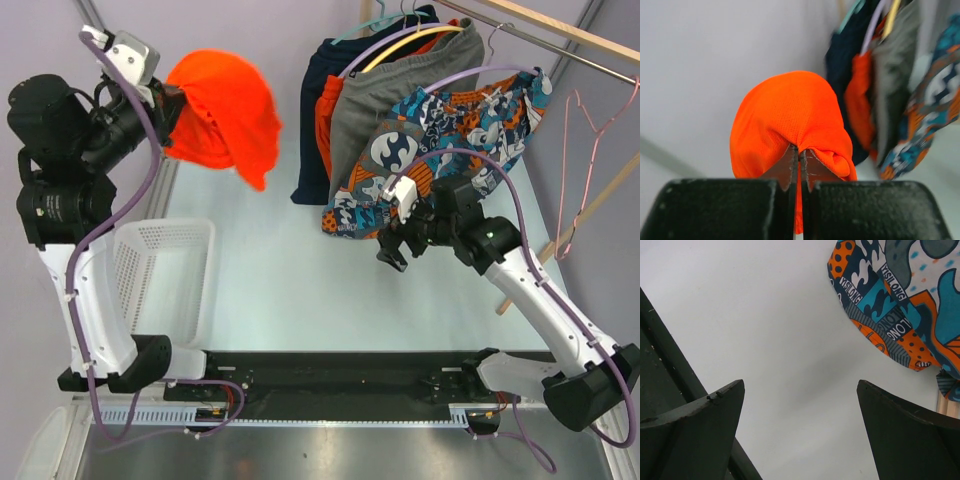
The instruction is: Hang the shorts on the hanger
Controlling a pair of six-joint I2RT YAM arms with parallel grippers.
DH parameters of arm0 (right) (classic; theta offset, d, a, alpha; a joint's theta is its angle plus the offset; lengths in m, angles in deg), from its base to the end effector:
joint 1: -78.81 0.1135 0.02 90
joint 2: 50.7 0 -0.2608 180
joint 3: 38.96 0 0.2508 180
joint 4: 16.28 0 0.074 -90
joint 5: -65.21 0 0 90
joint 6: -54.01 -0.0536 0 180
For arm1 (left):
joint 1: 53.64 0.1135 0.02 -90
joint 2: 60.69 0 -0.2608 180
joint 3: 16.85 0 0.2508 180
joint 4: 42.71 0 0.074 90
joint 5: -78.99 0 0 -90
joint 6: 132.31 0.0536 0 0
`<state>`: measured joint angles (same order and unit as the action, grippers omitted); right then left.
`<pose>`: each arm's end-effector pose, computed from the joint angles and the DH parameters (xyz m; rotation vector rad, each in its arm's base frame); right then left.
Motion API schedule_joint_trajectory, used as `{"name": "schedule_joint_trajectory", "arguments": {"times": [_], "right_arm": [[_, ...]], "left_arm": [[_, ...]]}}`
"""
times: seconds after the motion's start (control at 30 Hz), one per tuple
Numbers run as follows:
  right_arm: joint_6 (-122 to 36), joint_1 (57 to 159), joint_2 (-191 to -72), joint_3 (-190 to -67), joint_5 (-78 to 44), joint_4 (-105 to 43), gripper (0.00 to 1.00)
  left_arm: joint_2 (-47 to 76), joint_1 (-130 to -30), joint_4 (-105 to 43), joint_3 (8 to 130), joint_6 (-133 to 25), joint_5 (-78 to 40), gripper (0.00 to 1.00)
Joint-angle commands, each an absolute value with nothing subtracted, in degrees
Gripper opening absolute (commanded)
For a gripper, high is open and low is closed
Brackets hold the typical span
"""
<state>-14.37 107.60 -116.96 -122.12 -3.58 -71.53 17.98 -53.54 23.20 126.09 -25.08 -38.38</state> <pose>0.2117 0.1385 0.3482 -1.1278 1.9236 0.4822 0.1992 -0.0243 0.5917 0.5955 1.4830 -0.1467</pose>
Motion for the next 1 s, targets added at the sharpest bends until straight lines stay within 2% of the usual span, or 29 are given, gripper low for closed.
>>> {"name": "schedule_joint_trajectory", "arguments": {"times": [0.0, 0.2, 0.33, 0.47, 0.7, 0.9, 0.97], "right_arm": [[-14.64, 107.2, -115.21, -123.46, -4.49, -69.05, 1.0], [-14.11, 106.41, -113.54, -123.46, -4.84, -70.28, 1.0], [-13.84, 105.79, -112.49, -123.38, -4.66, -71.51, 1.0], [-14.55, 104.48, -112.4, -123.46, -4.4, -72.48, 1.0], [-12.97, 103.59, -113.8, -123.46, -2.82, -71.78, 1.0], [-10.86, 102.02, -114.07, -123.46, -2.12, -74.76, 0.99], [-10.07, 100.79, -113.89, -123.38, -0.81, -75.55, 0.99]], "left_arm": [[20.26, -59.51, 15.52, 131.64, -36.4, -46.77, 0.0], [19.29, -68.04, 19.19, 121.57, -32.75, -50.91, 0.0], [17.09, -74.72, 24.64, 112.4, -24.83, -45.39, 0.0], [20.16, -79.55, 28.87, 107.57, -28.15, -44.05, 0.0], [25.96, -90.37, 22.9, 95.26, -34.66, -38.88, 0.0], [30.1, -99.77, 23.42, 89.04, -26.51, -33.79, 0.01], [26.44, -99.7, 22.99, 85.6, -22.21, -35.52, 0.27]]}}
